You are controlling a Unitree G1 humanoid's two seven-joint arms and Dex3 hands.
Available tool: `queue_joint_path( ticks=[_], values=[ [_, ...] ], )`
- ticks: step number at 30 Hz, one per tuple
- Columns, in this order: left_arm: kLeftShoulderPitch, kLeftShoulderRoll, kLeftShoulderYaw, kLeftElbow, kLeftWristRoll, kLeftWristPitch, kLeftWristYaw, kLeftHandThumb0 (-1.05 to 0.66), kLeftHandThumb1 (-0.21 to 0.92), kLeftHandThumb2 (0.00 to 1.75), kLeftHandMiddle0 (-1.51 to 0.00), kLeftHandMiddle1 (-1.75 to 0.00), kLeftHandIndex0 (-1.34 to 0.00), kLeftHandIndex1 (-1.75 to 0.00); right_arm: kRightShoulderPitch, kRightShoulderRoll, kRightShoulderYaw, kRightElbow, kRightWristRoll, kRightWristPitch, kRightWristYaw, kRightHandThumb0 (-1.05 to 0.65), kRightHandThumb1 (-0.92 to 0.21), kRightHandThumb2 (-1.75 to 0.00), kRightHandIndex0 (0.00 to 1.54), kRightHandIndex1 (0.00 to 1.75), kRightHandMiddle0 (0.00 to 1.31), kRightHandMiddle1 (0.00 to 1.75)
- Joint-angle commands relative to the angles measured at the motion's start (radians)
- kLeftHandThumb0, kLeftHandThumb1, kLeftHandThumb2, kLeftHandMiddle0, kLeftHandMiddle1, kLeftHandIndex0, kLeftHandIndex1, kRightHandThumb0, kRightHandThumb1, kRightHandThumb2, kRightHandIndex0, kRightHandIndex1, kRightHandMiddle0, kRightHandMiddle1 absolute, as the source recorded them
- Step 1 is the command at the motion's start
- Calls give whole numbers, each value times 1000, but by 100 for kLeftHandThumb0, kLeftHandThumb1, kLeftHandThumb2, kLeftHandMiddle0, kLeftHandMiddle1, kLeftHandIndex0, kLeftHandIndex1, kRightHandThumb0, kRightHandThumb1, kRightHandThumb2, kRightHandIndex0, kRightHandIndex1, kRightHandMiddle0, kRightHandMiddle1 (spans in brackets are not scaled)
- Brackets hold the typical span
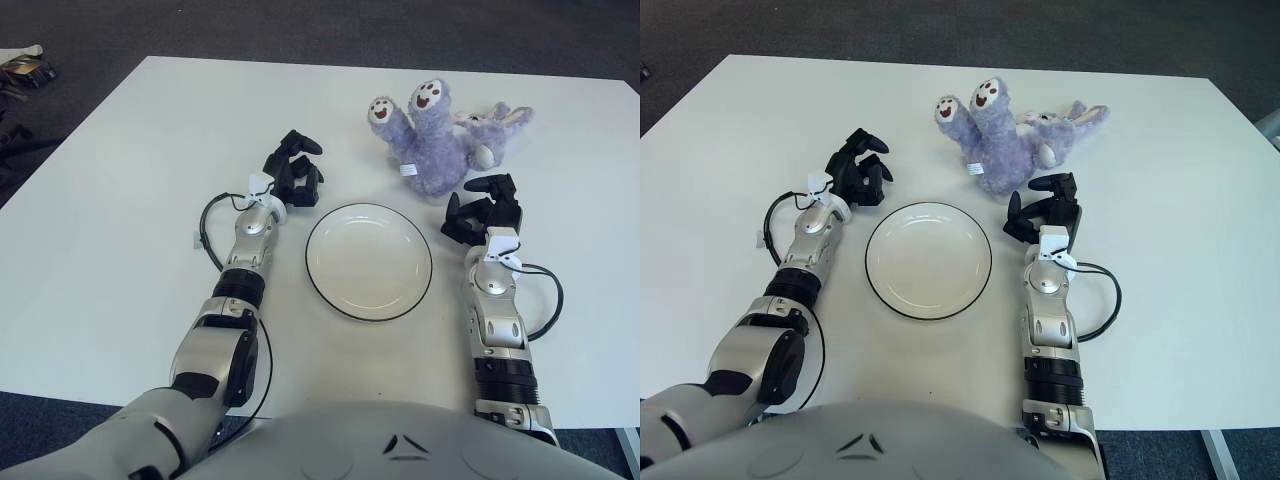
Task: Put the doll into the plate.
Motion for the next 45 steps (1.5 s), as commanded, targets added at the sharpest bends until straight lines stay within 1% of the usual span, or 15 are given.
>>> queue_joint_path(
  ticks=[1, 12, 17, 22, 24, 26, 29, 32, 33, 34, 37, 39, 41, 43, 45],
  values=[
    [69, -3, 5, 41, -11, 21, -4, -1, 29, 135, -67, -175, -41, -167, 86, 10, -1, 43, -3, 11, 0, -1, -33, -128, 67, 166, 36, 171],
    [71, -1, 3, 38, -10, 22, -7, -1, 30, 133, -67, -175, -41, -166, 87, 14, -5, 46, 5, 1, 0, -1, -34, -127, 66, 166, 35, 173],
    [72, -4, 4, 33, -12, 27, -3, -1, 29, 134, -67, -175, -42, -166, 91, 24, -4, 29, -11, 5, -28, -1, -35, -124, 66, 163, 35, 172],
    [73, -5, 6, 32, -17, 30, -9, -1, 29, 134, -67, -175, -42, -166, 98, 39, 5, -21, -60, 26, -87, -1, -39, -120, 62, 162, 36, 171],
    [73, -5, 6, 32, -18, 30, -12, -1, 29, 134, -67, -175, -42, -166, 97, 45, 8, -24, -80, 16, -117, -1, -40, -118, 60, 163, 35, 171],
    [72, -4, 4, 34, -16, 27, -10, -1, 29, 134, -67, -175, -42, -166, 96, 47, 15, -24, -111, 4, -153, -1, -45, -113, 54, 164, 33, 172],
    [72, -3, 2, 37, -11, 22, -6, -1, 29, 134, -67, -175, -42, -166, 103, 43, 47, -46, -197, 10, -213, -1, -51, -106, 48, 166, 30, 173],
    [71, -5, 0, 39, -7, 20, -1, -1, 29, 134, -67, -175, -41, -166, 111, 32, 64, -56, -246, 19, -240, -1, -58, -98, 44, 165, 25, 174],
    [70, -5, 0, 40, -7, 19, -1, -1, 29, 134, -67, -175, -41, -166, 114, 24, 73, -56, -279, 25, -255, -1, -59, -97, 43, 165, 24, 174],
    [70, -5, 0, 41, -7, 19, -1, -1, 29, 134, -67, -175, -41, -166, 116, 19, 79, -56, -302, 29, -267, -1, -65, -89, 39, 164, 22, 174],
    [69, -5, -1, 42, -6, 17, -2, -1, 29, 134, -67, -175, -42, -166, 126, 16, 96, -71, -360, 34, -304, -1, -75, -75, 32, 163, 18, 174],
    [69, -5, -1, 43, -5, 15, -1, -2, 29, 134, -67, -175, -42, -165, 130, 17, 105, -77, -395, 26, -340, -18, -77, -71, 23, 159, 23, 173],
    [68, -5, -1, 44, -4, 13, 0, -2, 29, 134, -67, -175, -43, -165, 131, 17, 111, -75, -424, 13, -379, -28, -78, -68, 16, 157, 26, 172],
    [68, -5, -1, 45, -2, 13, 1, -2, 29, 134, -67, -175, -43, -164, 132, 16, 117, -74, -449, 6, -413, -33, -80, -65, 10, 155, 27, 172],
    [68, -5, -1, 46, -2, 11, 1, -2, 28, 134, -68, -175, -43, -164, 133, 14, 124, -76, -470, 7, -436, -35, -82, -61, 7, 151, 27, 171]
  ],
)
